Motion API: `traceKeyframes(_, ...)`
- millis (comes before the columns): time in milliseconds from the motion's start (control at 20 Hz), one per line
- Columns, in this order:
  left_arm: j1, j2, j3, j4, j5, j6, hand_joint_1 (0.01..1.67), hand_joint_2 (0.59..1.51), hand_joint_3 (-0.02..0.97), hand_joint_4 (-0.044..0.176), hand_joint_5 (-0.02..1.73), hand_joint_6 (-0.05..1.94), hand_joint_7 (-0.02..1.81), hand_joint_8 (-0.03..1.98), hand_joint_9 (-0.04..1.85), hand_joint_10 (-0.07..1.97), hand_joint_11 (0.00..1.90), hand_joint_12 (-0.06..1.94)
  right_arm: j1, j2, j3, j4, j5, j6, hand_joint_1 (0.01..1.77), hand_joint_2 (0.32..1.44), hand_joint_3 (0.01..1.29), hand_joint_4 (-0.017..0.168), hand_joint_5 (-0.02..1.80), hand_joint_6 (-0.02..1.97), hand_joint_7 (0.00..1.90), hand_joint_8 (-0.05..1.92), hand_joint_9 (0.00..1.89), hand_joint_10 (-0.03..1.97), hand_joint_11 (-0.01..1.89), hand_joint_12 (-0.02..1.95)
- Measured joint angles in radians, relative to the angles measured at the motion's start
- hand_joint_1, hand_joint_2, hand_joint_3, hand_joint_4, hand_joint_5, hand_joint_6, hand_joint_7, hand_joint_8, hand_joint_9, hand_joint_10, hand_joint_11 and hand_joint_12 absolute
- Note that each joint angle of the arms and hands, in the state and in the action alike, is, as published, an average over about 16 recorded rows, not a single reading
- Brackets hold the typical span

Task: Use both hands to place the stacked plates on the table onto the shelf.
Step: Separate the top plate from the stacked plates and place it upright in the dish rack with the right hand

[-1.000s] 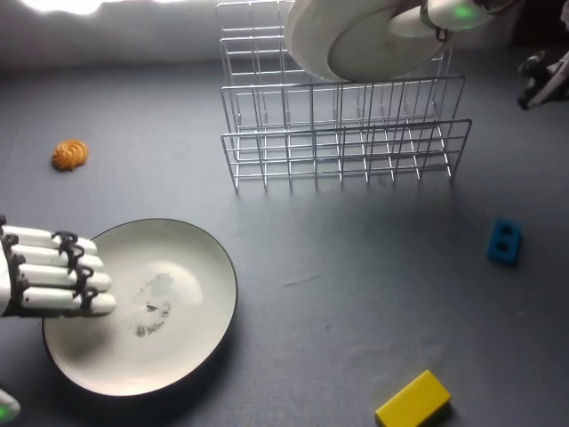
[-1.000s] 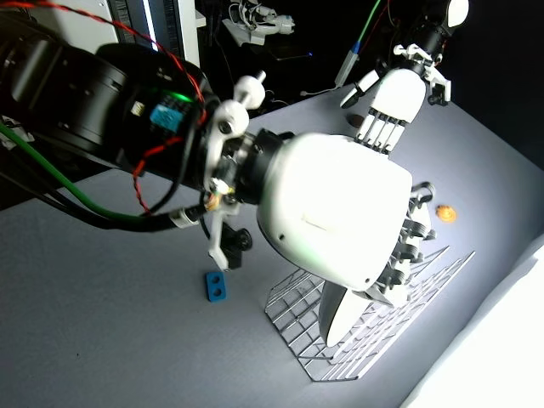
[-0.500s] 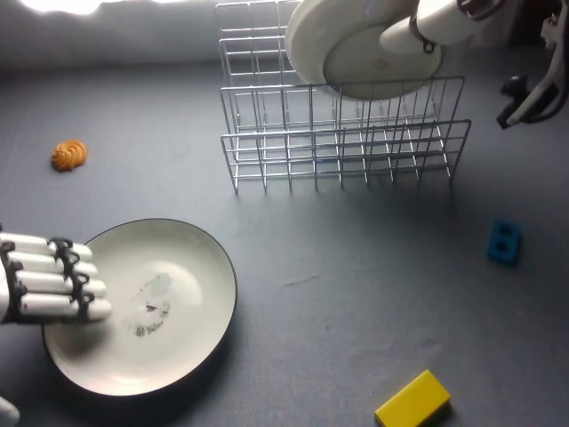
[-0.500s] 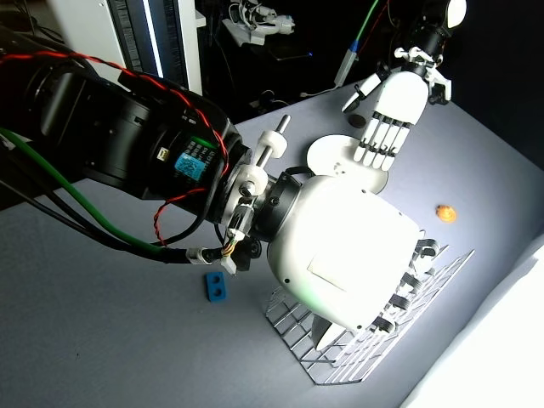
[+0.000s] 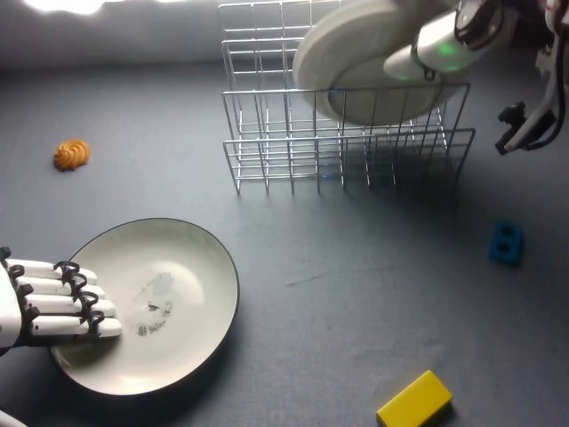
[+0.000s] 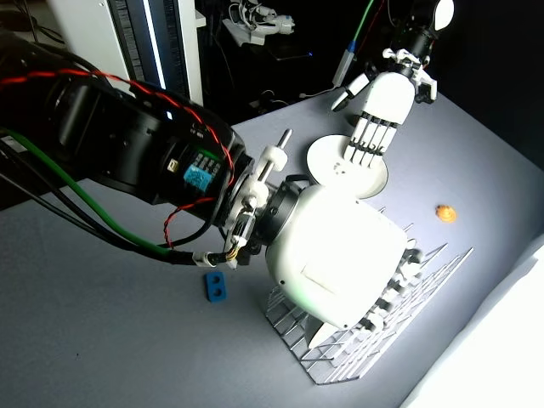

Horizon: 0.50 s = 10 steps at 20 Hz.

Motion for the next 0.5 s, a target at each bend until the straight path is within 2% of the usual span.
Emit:
traceKeyframes(200, -0.004, 0.003, -0.005, -0.048, 0.004, 0.006, 0.02, 1.160, 0.015, -0.001, 0.02, 0.02, 0.03, 0.01, 0.02, 0.01, 0.01, -0.01, -0.018, -0.006, 0.009, 0.006, 0.001, 0.001, 1.36, 1.01, 0.01, -0.005, 0.83, 1.12, 0.94, 1.00, 0.93, 1.13, 0.80, 1.15)
traceKeyframes(300, -0.007, 0.005, -0.006, -0.073, 0.010, 0.009, 0.02, 1.161, 0.015, 0.001, 0.02, 0.02, 0.04, 0.01, 0.02, 0.01, 0.02, -0.01, -0.025, -0.009, 0.014, 0.007, 0.001, 0.002, 1.35, 1.02, 0.01, -0.005, 0.81, 1.13, 0.93, 1.01, 0.92, 1.06, 0.78, 1.16)
traceKeyframes(400, -0.010, 0.006, -0.005, -0.095, 0.018, 0.012, 0.02, 1.161, 0.015, 0.002, 0.03, 0.02, 0.04, 0.01, 0.02, 0.01, 0.01, -0.01, -0.030, -0.011, 0.018, 0.007, 0.001, 0.003, 1.33, 1.04, 0.01, -0.005, 0.79, 1.10, 0.91, 0.93, 0.90, 0.95, 0.74, 1.17)
traceKeyframes(500, -0.012, 0.008, -0.005, -0.114, 0.027, 0.014, 0.02, 1.162, 0.015, 0.003, 0.03, 0.02, 0.05, 0.01, 0.02, 0.00, 0.01, -0.01, -0.034, -0.014, 0.021, 0.007, 0.002, 0.004, 1.30, 1.05, 0.01, -0.004, 0.78, 0.97, 0.89, 0.81, 0.89, 0.85, 0.71, 1.19)
